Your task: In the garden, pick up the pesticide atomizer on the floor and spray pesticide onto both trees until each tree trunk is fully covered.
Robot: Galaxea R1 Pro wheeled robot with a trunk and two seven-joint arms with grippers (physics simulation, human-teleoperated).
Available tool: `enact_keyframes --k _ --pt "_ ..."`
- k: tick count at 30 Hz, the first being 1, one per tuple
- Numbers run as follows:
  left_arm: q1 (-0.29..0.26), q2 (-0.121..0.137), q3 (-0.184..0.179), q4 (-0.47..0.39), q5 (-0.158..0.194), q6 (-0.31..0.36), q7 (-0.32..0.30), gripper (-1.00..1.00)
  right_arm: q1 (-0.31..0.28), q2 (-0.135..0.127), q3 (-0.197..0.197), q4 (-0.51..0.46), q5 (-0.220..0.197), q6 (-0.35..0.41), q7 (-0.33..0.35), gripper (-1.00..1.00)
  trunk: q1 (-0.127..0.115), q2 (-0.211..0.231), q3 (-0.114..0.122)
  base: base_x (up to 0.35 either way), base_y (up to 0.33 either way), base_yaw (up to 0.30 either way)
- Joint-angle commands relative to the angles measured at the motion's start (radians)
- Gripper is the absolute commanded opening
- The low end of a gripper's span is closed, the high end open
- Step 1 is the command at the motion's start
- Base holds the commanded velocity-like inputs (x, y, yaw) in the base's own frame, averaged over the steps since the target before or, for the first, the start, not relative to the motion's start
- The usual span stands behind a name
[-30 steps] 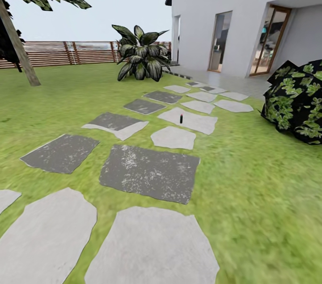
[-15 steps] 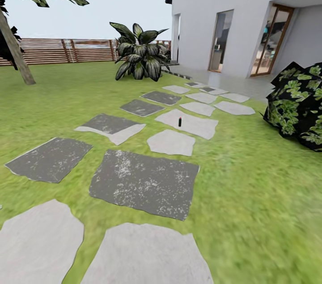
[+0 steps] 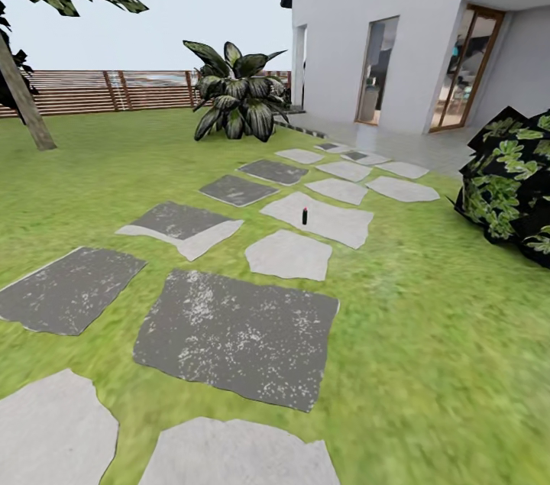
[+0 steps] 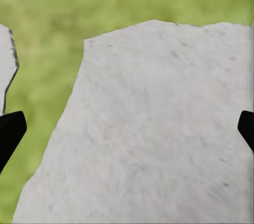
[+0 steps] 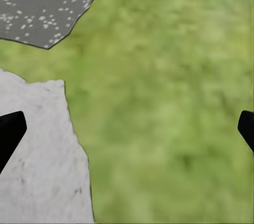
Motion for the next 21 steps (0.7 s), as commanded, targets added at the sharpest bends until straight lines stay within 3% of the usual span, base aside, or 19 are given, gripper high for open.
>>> enact_keyframes --k 1,21 --pt "0.000 0.000 0.000 0.000 0.000 0.000 0.000 1.00 0.000 0.000 0.000 0.000 0.000 0.000 0.000 1.00 0.000 0.000 0.000 0.339 -0.111 0.000" --pt "0.000 0.000 0.000 0.000 0.000 0.000 0.000 1.00 0.000 0.000 0.000 0.000 0.000 0.000 0.000 1.00 0.000 0.000 0.000 0.340 -0.111 0.000"
